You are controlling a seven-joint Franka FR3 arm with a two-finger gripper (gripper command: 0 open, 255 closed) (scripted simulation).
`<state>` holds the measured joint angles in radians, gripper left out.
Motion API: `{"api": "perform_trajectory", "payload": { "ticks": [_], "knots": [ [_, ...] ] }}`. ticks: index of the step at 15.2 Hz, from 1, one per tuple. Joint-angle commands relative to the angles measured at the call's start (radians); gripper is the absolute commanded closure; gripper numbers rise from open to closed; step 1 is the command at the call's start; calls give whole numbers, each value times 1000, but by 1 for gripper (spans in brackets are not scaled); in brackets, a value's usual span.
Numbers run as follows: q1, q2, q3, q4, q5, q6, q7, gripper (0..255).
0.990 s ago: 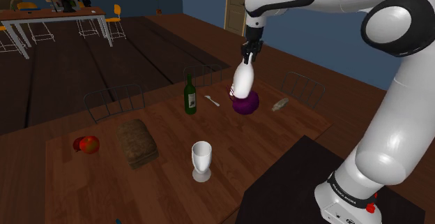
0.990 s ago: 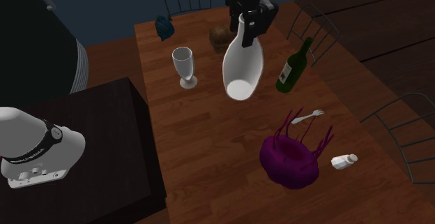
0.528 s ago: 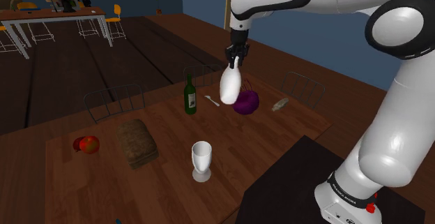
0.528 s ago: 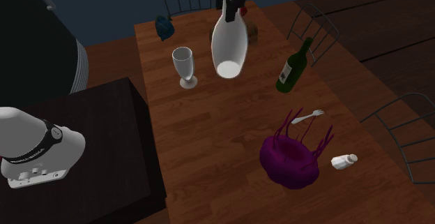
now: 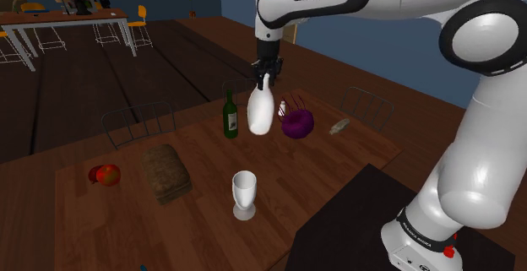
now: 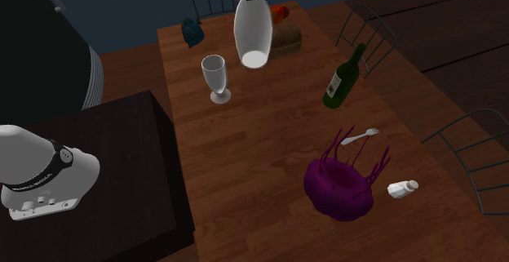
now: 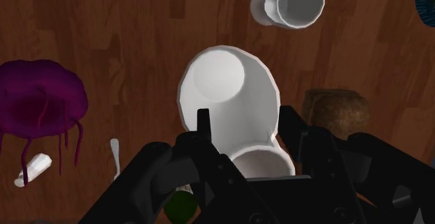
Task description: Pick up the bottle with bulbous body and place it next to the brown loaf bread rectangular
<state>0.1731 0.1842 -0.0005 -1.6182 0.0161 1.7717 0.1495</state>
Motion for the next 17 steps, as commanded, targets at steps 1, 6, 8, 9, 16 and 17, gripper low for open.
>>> {"api": "perform_trajectory", "payload": {
  "ticks": [1, 6, 8, 9, 16, 17],
  "knots": [
    [28, 17, 19, 27, -2, -8, 49, 255],
    [94, 84, 60, 119, -11, -32, 156, 255],
    [122, 118, 74, 167, -16, -46, 198, 255],
    [136, 136, 81, 194, -19, -54, 218, 255],
    [242, 308, 118, 451, -46, -138, 354, 255],
    [259, 340, 122, 502, -51, -157, 372, 255]
  ]
}}
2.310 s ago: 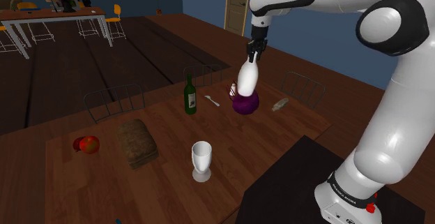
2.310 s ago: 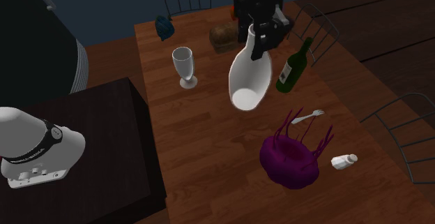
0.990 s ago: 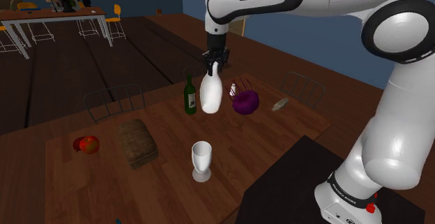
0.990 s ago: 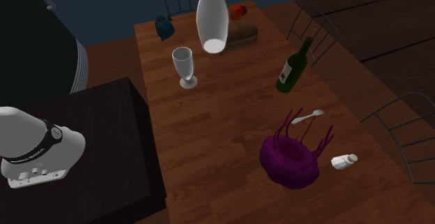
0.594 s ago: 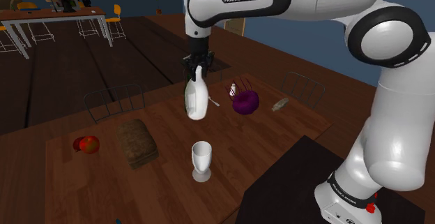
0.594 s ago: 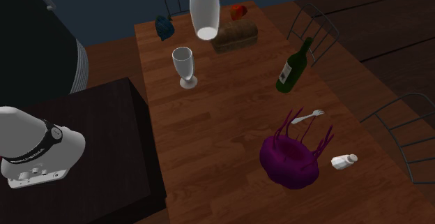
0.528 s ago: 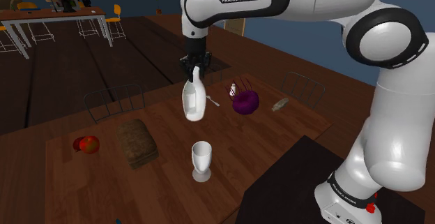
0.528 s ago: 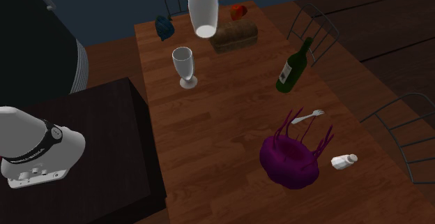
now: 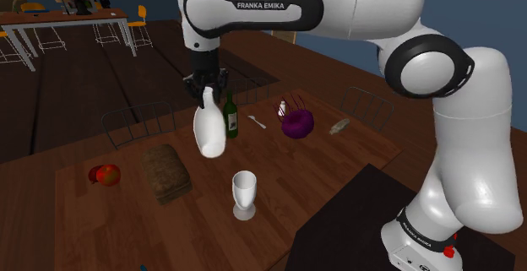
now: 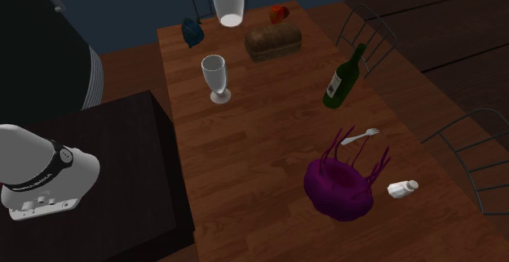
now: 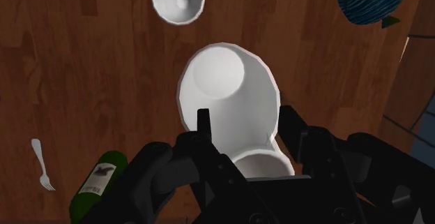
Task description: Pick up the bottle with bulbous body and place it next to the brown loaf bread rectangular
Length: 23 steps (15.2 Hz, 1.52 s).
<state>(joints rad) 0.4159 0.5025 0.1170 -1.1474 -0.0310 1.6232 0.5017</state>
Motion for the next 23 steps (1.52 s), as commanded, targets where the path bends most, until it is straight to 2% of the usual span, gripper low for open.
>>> {"api": "perform_trajectory", "payload": {
  "ticks": [1, 4, 5, 7, 11, 23],
  "knots": [
    [34, 58, 7, 88, -9, -29, 37, 255],
    [92, 198, 13, 321, -25, -121, 85, 255],
    [132, 332, 11, 555, -37, -220, 104, 255],
    [122, 278, 12, 431, -32, -150, 105, 255],
    [112, 229, 14, 291, -29, -59, 107, 255],
    [98, 189, 15, 60, -26, 131, 108, 255]
  ]
}}
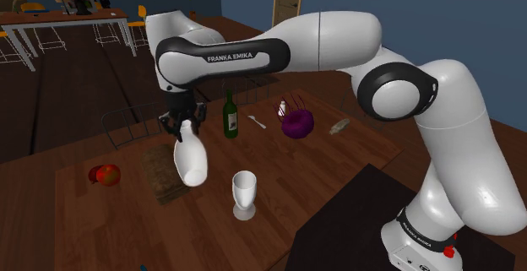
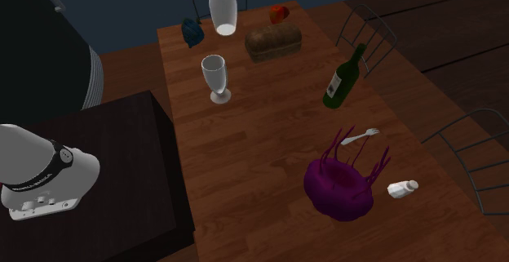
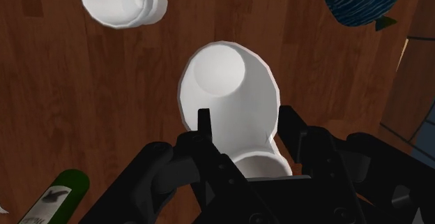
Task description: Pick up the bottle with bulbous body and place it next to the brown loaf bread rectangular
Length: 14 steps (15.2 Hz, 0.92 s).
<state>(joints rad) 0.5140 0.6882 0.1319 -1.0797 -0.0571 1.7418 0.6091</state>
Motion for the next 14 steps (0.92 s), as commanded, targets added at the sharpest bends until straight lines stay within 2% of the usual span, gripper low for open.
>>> {"api": "perform_trajectory", "payload": {
  "ticks": [1, 14],
  "knots": [
    [0, 3, 0, -21, 0, 26, 1, 255],
    [-4, 32, -3, -150, -4, 182, 2, 255]
  ]
}}
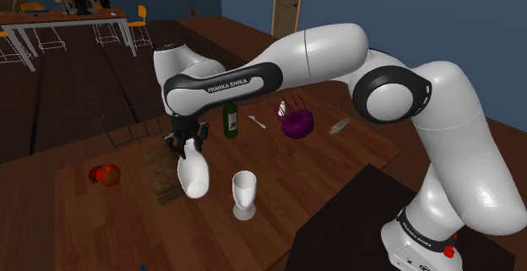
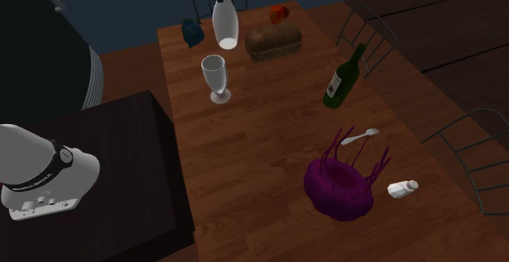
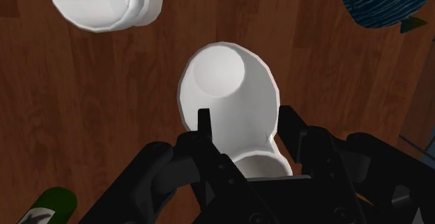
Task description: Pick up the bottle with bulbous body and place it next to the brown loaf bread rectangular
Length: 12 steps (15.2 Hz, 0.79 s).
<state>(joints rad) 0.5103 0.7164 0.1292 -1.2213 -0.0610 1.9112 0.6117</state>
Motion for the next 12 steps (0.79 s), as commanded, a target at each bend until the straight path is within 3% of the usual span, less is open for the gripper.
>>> {"api": "perform_trajectory", "payload": {
  "ticks": [1, 12],
  "knots": [
    [-1, 7, -1, -15, -1, 24, 0, 255],
    [0, 64, -5, -70, -7, 135, 1, 255]
  ]
}}
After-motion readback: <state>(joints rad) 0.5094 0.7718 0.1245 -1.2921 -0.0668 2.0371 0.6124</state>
